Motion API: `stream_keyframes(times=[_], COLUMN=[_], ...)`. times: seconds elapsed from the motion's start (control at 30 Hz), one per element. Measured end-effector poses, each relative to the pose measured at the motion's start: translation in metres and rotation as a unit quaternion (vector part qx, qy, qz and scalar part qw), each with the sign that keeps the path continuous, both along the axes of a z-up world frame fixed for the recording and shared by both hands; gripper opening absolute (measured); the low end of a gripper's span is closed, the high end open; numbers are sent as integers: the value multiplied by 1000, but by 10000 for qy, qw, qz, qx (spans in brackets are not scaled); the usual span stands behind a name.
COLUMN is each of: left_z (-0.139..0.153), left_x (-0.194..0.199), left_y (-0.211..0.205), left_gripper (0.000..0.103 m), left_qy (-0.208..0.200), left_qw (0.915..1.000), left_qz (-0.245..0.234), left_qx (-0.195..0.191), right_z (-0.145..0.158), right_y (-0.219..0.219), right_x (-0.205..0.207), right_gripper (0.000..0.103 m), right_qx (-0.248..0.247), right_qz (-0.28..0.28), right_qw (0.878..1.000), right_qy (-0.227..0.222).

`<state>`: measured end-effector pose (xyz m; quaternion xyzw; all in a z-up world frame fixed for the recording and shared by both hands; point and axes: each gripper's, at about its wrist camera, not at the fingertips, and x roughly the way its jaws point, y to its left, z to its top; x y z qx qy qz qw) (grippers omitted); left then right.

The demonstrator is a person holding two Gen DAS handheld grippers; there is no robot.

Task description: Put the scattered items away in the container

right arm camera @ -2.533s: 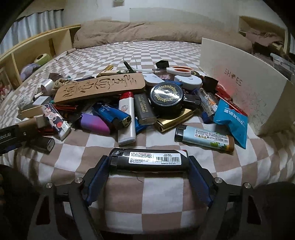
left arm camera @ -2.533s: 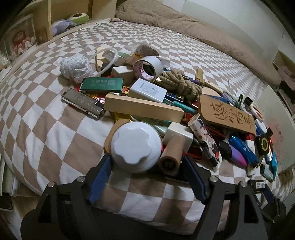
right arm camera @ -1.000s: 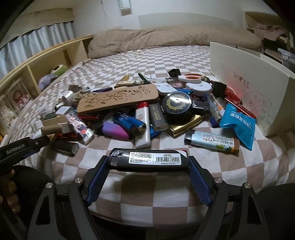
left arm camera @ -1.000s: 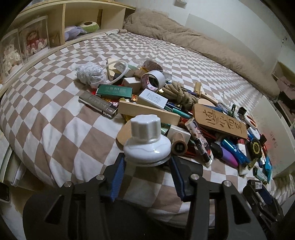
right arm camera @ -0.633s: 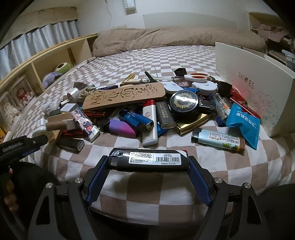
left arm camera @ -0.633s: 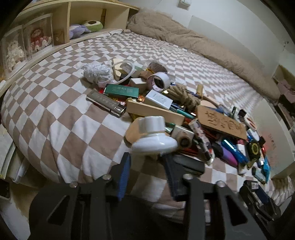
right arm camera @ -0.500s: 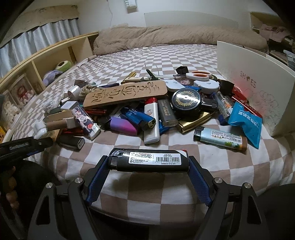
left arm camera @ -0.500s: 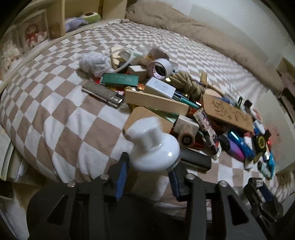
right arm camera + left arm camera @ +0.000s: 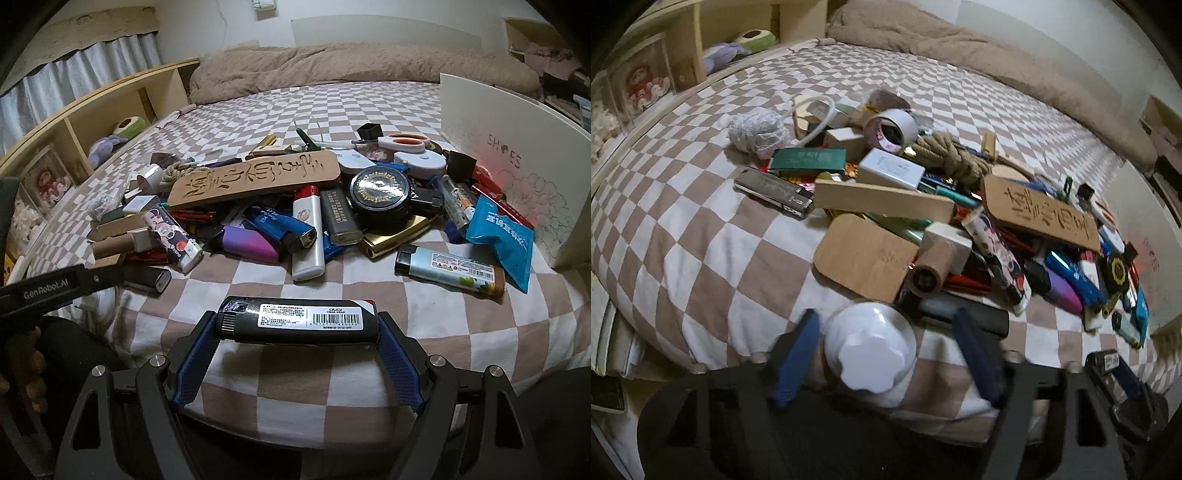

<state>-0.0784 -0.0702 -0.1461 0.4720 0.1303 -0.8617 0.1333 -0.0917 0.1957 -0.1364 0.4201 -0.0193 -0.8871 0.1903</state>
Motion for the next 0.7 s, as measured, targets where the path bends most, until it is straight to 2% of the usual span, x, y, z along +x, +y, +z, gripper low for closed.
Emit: stream_keyframes(times=[0.2,0.3,0.47,0.53,0.6,0.7], left_z=[-1,-1,-5,-6,-8,-8], left_x=[4,6,-1,-3,-4,-4], left_y=[4,10,12,14,16,21], left_gripper=[66,79,80,68,65,56], left_qy=[-283,-544,-942,-1014,-1061,-1031], left_qw=[9992,9969,9895,9868,9851,9835], left_qz=[-280,-436,-920,-1076,-1150,-1247], left_qx=[-45,-359,-592,-660,-709,-815], right_z=[-1,-1,-1,-1,-1,-1], right_y=[1,1,0,0,0,1], right_x=[-1,-2,-2,-2,-3,-3], right_gripper=[84,84,84,84,84,84], right_qx=[-21,-16,-11,-24,-53,-87], right_qz=[14,21,39,39,39,45], right_qw=[10000,10000,10000,10000,10000,9999], right_qy=[-34,-52,-62,-64,-75,-84])
